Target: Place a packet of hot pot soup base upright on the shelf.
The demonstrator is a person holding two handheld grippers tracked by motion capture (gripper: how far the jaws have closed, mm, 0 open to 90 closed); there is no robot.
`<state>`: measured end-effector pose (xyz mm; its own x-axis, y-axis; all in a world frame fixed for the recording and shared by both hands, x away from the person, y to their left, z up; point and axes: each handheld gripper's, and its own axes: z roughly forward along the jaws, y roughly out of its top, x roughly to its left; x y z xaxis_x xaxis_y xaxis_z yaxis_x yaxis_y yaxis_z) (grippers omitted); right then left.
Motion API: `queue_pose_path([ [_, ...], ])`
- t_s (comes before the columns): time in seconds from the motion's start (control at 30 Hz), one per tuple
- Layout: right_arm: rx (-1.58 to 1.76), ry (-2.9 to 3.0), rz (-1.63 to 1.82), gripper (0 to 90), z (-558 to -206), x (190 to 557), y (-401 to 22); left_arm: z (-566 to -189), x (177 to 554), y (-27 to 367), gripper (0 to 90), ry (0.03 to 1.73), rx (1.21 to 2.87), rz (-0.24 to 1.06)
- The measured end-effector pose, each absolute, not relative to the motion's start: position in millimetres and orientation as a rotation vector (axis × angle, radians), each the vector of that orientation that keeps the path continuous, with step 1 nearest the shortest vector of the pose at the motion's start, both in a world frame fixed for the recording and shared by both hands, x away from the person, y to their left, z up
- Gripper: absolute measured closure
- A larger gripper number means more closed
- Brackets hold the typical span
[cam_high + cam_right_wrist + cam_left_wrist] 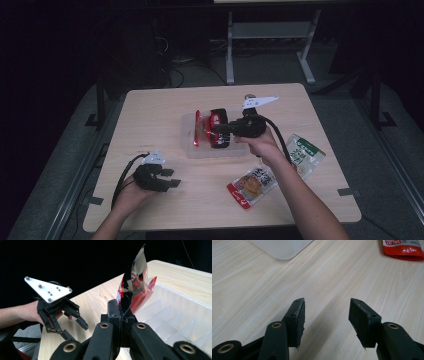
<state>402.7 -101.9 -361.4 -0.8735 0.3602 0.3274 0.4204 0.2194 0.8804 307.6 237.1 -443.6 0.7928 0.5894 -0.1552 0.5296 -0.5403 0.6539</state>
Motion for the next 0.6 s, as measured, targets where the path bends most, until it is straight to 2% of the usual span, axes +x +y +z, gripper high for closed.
queue_pose_path([
  [0.6, -0.823, -2.409, -1.74, 90.0, -372, 416, -90, -445, 307, 237, 46.7, 0.82, 2.263, 0.101],
])
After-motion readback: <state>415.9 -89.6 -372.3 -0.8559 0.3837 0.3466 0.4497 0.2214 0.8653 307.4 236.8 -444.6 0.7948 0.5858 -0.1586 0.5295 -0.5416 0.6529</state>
